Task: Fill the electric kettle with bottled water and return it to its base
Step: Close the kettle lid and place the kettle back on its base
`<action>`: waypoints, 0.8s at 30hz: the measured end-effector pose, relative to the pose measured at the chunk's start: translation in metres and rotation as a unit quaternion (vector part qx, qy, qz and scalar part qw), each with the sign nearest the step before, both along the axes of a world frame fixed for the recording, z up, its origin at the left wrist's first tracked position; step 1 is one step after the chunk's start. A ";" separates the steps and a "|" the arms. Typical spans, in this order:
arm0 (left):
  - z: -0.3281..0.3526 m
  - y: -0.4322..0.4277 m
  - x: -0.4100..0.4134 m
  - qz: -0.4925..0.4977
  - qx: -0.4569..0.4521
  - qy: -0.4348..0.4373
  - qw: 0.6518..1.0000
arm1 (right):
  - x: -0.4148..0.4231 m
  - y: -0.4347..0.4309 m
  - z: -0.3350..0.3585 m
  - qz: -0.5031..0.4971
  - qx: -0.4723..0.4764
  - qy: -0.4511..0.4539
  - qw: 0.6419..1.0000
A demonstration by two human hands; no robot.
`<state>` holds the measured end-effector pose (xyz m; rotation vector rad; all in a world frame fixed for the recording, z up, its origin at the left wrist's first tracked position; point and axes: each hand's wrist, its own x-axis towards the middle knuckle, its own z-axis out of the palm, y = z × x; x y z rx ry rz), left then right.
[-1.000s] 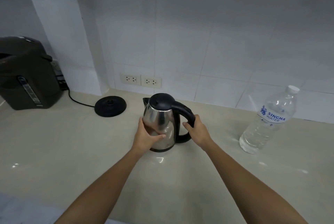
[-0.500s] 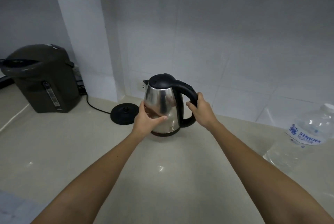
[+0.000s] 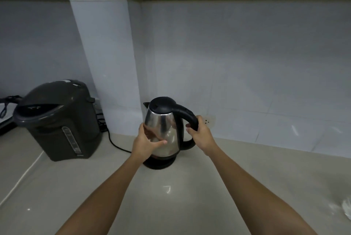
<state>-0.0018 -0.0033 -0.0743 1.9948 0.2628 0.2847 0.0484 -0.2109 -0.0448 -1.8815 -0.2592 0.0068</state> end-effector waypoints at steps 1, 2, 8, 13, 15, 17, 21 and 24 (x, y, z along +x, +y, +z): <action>-0.005 0.007 0.003 -0.003 -0.003 0.007 1.000 | 0.002 0.007 -0.004 -0.001 0.005 0.005 1.000; -0.009 0.012 0.005 -0.005 -0.007 0.013 1.000 | 0.002 0.012 -0.008 -0.003 0.009 0.009 1.000; -0.029 0.028 0.013 0.003 -0.018 0.025 1.000 | 0.008 0.032 -0.026 -0.021 0.022 0.024 0.999; -0.037 0.024 0.010 0.026 -0.036 0.002 0.999 | 0.014 0.035 -0.034 -0.023 0.033 0.025 0.999; -0.036 0.019 0.010 0.027 -0.037 -0.003 0.999 | 0.016 0.032 -0.035 -0.031 0.037 0.029 0.998; -0.037 0.014 0.007 0.032 -0.036 -0.009 0.999 | 0.017 0.027 -0.036 -0.033 0.041 0.030 0.998; -0.040 0.006 0.001 0.049 -0.032 -0.010 0.998 | 0.014 0.022 -0.038 -0.023 0.042 0.030 0.998; -0.039 0.006 -0.001 0.048 -0.023 -0.001 0.999 | 0.013 0.019 -0.039 -0.015 0.047 0.027 0.998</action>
